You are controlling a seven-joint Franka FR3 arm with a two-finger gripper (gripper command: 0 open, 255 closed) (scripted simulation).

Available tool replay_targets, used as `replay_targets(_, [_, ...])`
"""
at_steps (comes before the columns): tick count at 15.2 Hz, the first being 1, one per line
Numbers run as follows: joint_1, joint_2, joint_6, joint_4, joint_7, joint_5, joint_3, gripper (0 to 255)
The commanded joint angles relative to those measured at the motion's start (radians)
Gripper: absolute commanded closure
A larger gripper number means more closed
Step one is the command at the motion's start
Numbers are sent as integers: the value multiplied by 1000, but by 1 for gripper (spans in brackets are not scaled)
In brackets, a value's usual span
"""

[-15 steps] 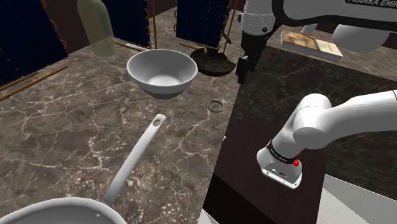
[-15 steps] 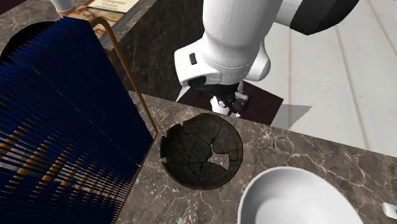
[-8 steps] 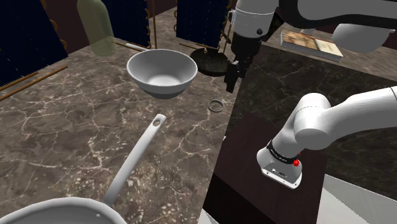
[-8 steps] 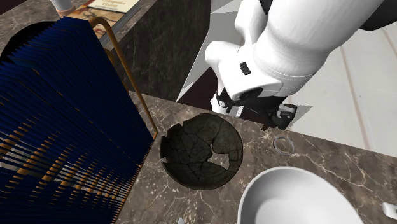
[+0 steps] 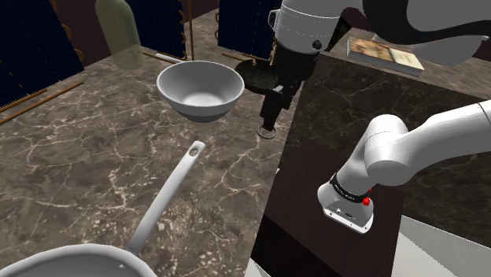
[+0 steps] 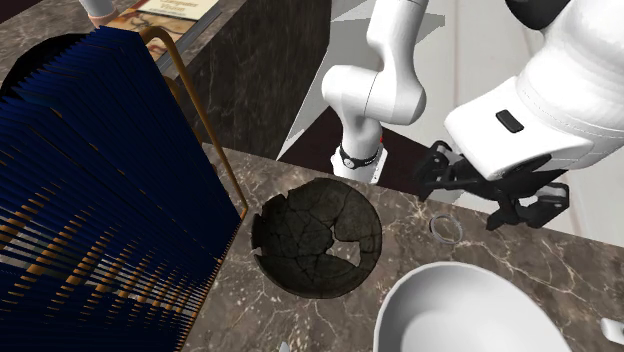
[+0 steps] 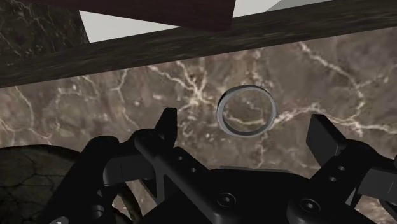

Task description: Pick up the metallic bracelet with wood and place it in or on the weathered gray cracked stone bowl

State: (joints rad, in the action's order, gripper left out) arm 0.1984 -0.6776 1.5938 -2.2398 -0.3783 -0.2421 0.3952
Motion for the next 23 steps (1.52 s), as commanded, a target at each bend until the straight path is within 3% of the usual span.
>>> replay_targets(1, [2,8,18,-3,-8,-7,11,0])
replay_targets(7, [10,-5,102,-98,-2,-22,27,0])
replay_targets(15, [10,-5,101,-97,-2,-22,27,0])
replay_targets(16, [10,-5,101,-97,-2,-22,27,255])
replay_targets(23, [10,-5,102,-99,-2,-22,28,255])
